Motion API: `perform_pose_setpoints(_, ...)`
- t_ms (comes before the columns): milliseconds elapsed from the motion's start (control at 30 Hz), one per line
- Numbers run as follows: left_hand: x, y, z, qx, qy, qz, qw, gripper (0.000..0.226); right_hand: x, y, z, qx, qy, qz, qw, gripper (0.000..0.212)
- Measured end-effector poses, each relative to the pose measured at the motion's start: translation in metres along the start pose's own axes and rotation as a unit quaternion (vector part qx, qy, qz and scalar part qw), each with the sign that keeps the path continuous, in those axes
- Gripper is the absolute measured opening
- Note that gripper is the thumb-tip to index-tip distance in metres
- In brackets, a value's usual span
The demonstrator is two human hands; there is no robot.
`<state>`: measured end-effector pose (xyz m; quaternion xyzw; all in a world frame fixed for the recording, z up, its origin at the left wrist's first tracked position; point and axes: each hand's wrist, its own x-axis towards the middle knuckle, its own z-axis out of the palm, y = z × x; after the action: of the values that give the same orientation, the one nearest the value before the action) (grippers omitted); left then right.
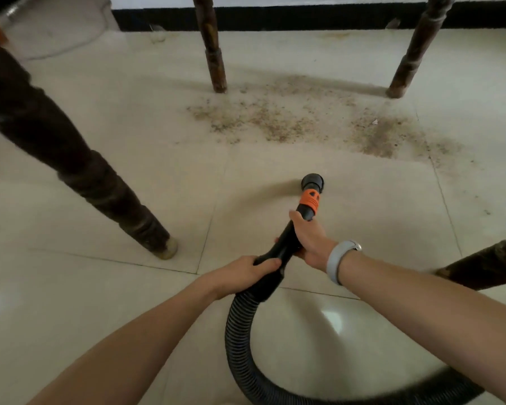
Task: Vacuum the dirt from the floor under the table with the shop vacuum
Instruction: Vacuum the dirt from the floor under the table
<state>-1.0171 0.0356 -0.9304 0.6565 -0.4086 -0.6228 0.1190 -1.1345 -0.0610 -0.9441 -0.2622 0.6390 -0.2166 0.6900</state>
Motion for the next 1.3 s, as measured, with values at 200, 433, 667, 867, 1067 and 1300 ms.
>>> perform_pose_setpoints(200,-0.053,0.003,-0.018,-0.038,0.066,-0.027,0.997,0.056,-0.041,-0.017,0.064,-0.013,-0.009,0.012,1.0,0.024)
perform_pose_setpoints(433,-0.168,0.011,-0.027,-0.035,0.118,-0.089,0.988,0.05,-0.152,-0.022,0.093,-0.161,-0.019,-0.018,0.987,0.019)
perform_pose_setpoints(667,-0.31,0.037,-0.023,0.122,0.239,-0.161,0.95,0.051,-0.273,-0.054,0.086,-0.329,-0.041,0.008,0.943,0.02)
perform_pose_setpoints(867,-0.399,0.078,-0.02,0.089,0.237,-0.164,0.953,0.047,-0.376,-0.089,0.064,-0.442,-0.084,0.004,0.893,0.02)
perform_pose_setpoints(1067,-0.457,0.111,-0.029,0.121,0.245,-0.143,0.951,0.046,-0.46,-0.101,0.051,-0.426,-0.06,-0.045,0.901,0.018)
perform_pose_setpoints(1300,-0.526,0.139,-0.026,0.101,0.275,-0.143,0.945,0.047,-0.536,-0.118,0.052,-0.438,-0.093,-0.064,0.892,0.018)
